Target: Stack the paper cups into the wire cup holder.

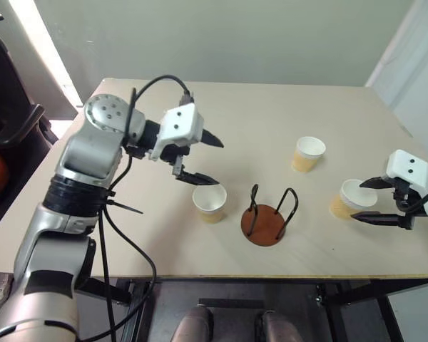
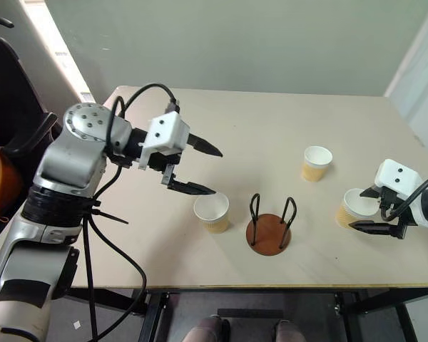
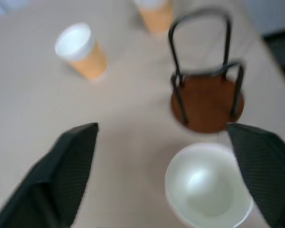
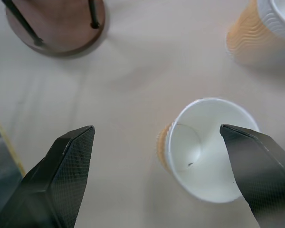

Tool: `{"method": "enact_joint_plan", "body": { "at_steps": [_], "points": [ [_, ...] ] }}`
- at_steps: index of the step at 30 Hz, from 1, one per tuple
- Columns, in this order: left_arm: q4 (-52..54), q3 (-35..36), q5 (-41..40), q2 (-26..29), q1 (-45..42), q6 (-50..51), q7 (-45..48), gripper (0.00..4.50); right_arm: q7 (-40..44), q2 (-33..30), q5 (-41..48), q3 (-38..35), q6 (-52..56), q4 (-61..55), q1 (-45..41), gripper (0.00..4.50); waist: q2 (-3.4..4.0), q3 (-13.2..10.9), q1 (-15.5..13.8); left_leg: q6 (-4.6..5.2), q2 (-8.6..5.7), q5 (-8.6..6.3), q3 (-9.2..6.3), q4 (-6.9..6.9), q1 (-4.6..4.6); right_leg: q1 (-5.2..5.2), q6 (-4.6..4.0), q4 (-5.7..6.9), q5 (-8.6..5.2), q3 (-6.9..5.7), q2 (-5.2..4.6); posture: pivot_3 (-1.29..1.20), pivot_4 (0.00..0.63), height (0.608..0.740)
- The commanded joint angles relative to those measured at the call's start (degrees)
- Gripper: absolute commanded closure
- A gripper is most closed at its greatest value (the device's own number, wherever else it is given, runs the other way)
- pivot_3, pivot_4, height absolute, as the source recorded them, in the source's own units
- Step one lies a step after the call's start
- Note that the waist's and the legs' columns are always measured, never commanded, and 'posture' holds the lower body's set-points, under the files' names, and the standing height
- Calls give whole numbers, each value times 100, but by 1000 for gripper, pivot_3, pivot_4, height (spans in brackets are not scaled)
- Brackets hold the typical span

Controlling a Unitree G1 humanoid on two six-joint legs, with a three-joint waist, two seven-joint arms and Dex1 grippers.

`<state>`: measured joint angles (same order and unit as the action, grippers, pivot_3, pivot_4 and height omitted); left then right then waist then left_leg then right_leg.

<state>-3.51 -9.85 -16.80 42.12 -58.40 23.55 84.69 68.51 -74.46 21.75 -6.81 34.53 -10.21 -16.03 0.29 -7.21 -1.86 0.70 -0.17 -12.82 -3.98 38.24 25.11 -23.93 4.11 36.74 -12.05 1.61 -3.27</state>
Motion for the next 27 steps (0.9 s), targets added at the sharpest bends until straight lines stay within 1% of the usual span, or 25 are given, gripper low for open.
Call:
{"method": "enact_joint_plan", "body": {
  "at_steps": [1,3,5,8,12,14,16,24,25,26,27],
  "points": [
    [706,730,-1162,110,-50,854,119,19,28,-6,-275,219,-170,189,-258,96,0,0,15,0,0,0,0,0,-1,0,0,0,0,0,0,0,150,740],
    [988,909,-1578,134,21,1262,30,19,66,26,-413,414,-229,299,-351,96,0,0,22,-3,1,-2,0,0,-5,1,-1,4,0,0,0,0,150,740],
    [1332,940,-1776,239,255,1382,42,19,86,44,-549,577,-260,378,-379,96,6,3,30,-4,1,-2,0,-2,-10,1,-2,8,-1,0,0,0,150,740],
    [1610,909,-1827,334,513,1445,-153,19,75,103,-773,787,-381,519,-373,96,9,4,30,-5,2,-2,0,-5,-18,3,-5,12,-3,0,0,0,150,740],
    [1736,968,-1903,361,628,1551,-416,19,-67,400,-1114,1088,-480,747,-617,96,8,3,43,-5,5,-2,-1,-1,-18,3,-12,14,4,-1,0,0,150,740],
    [1770,996,-1952,403,647,1594,-499,0,-74,502,-1199,1150,-503,811,-722,474,9,3,46,-5,5,-2,-1,-1,-20,4,-17,13,13,-1,0,0,150,740],
    [1765,1006,-1960,470,667,1620,-564,0,-37,572,-1178,1131,-496,804,-799,1010,10,2,47,-4,5,-2,-1,-2,-20,4,-18,13,15,-1,0,0,150,740],
    [1662,852,-1791,662,752,1460,-735,0,248,524,-1279,1167,-532,694,-1025,3957,12,1,49,-6,5,-1,-2,-4,-19,3,-33,10,9,-1,0,0,150,740],
    [1646,837,-1774,662,759,1441,-742,0,280,533,-1277,1154,-537,689,-1083,4255,12,1,52,-7,5,-2,-2,-4,-19,3,-33,9,9,-1,0,0,150,740],
    [1624,817,-1732,660,768,1416,-757,0,417,489,-1196,1102,-552,623,-1124,4453,13,1,54,-8,5,-2,-2,-4,-19,2,-33,9,9,-1,0,0,150,740],
    [1610,804,-1704,659,773,1400,-768,0,519,456,-1139,1067,-560,576,-1149,4453,13,1,54,-8,5,-1,-2,-6,-20,2,-33,10,9,-1,1,0,150,740]
  ]
}}
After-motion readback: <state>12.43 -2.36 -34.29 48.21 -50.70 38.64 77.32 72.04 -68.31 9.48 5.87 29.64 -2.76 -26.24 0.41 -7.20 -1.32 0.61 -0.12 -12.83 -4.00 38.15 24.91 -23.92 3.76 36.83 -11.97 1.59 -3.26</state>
